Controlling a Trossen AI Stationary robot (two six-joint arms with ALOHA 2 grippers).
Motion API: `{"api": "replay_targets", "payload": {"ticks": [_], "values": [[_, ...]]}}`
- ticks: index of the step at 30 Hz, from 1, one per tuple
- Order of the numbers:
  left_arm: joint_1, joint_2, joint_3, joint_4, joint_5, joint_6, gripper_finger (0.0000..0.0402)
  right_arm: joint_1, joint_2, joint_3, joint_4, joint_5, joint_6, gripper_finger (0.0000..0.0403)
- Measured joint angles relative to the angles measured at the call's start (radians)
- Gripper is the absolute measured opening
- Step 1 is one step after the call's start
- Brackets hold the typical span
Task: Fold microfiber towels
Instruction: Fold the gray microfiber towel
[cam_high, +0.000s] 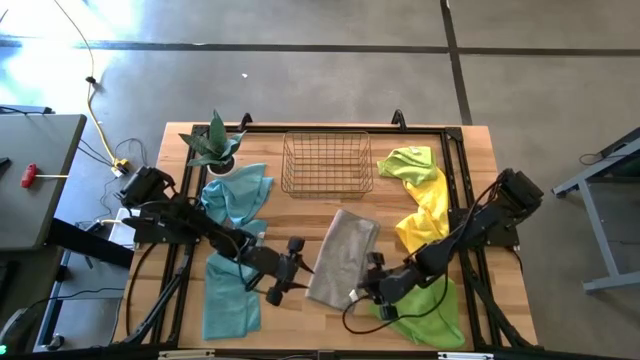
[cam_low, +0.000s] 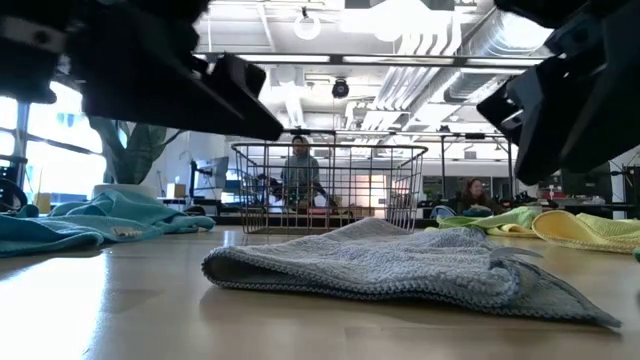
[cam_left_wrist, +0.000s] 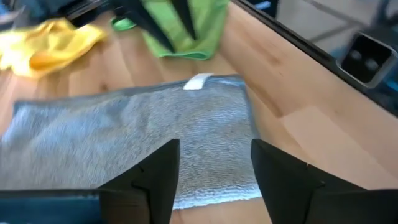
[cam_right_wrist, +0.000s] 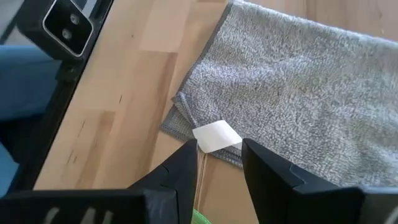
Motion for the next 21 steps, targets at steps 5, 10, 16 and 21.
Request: {"api": "replay_targets", "payload": {"ticks": [5,10,16,21], "values": [[-0.052,0.004,0.000,0.002,-0.108,0.164,0.0197,0.040,0.000,0.000,0.010,0.072,-0.013,0.0119],[-0.066,0.004,0.000,0.046,-0.175,0.245,0.0196,0.071,0.001,0.000,0.052,0.107,0.031,0.0119],[-0.072,0.007,0.000,0.044,-0.161,0.192,0.0197,0.106,0.041,0.002,0.152,0.121,0.028,0.0119],[-0.094,0.086,0.009,0.061,-0.161,0.207,0.0196,0.122,0.092,0.004,0.170,0.125,0.010,0.0119]]}}
